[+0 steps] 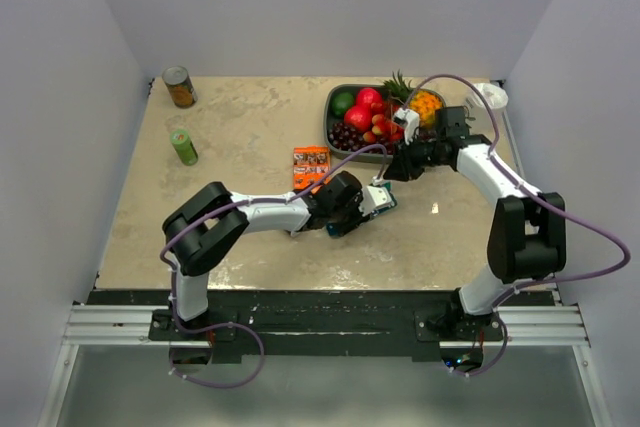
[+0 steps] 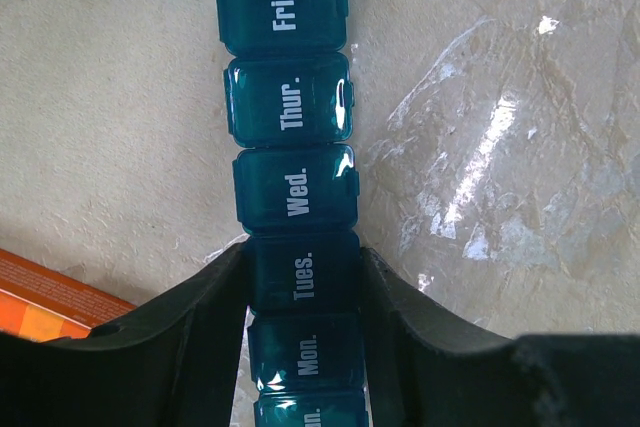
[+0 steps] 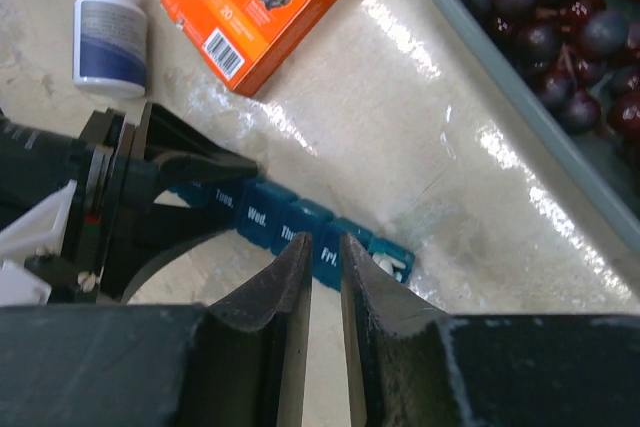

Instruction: Sort the pills into containers

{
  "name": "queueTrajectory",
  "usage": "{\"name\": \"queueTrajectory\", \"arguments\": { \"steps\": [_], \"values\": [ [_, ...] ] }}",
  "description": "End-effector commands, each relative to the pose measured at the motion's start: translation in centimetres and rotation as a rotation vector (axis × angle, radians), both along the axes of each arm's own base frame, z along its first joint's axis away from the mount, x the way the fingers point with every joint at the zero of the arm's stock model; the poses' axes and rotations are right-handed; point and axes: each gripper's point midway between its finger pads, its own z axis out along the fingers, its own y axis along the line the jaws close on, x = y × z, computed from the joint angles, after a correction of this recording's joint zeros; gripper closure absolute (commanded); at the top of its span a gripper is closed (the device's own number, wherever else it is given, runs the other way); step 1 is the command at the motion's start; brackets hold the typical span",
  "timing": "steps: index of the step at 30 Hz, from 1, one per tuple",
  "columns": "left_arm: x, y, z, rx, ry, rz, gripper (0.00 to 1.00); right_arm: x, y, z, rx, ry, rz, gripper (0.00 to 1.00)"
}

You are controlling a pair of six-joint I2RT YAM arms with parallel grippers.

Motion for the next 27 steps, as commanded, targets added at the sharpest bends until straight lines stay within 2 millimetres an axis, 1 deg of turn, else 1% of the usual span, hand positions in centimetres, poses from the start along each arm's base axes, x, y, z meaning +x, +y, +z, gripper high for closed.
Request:
{"name": "queueTrajectory", "arguments": {
  "steps": [1,2,5,6,11,15,24,27],
  "values": [
    [-0.4,-0.7,-0.2,-0.006,0.036,-0.016,0.64,2.7,0.9,1.1,-0.034,-0.070,-0.017,0.80],
    [-0.4,-0.8,-0.3,-0.010,0.042,-0.017,0.64,2.9,1.0,0.3,-0.044,-0.056,-0.017,0.81],
    [-0.3,-1.0,-0.1,-0.033,0.065,-0.011,0.65,3.1,1.1,-0.9,-0.069,-0.033,-0.018,0.87],
    [-0.2,-0.9,-0.1,-0.039,0.071,-0.005,0.66,3.2,1.0,-1.3,-0.077,-0.027,-0.021,0.91],
    [0.0,-0.8,0.0,-0.064,0.103,0.003,0.66,3.0,0.3,-2.8,-0.125,-0.009,-0.026,0.94],
    [0.0,-0.7,0.0,-0.070,0.114,0.004,0.66,2.4,0.1,-3.9,-0.145,0.021,-0.010,0.95],
    [0.1,-0.6,-0.5,-0.079,0.145,0.012,0.67,0.4,-0.5,-4.7,-0.172,0.045,0.030,0.96],
    [0.1,-0.5,-0.5,-0.080,0.151,0.012,0.67,-0.2,-0.4,-4.5,-0.168,0.045,0.048,0.96]
  ]
}}
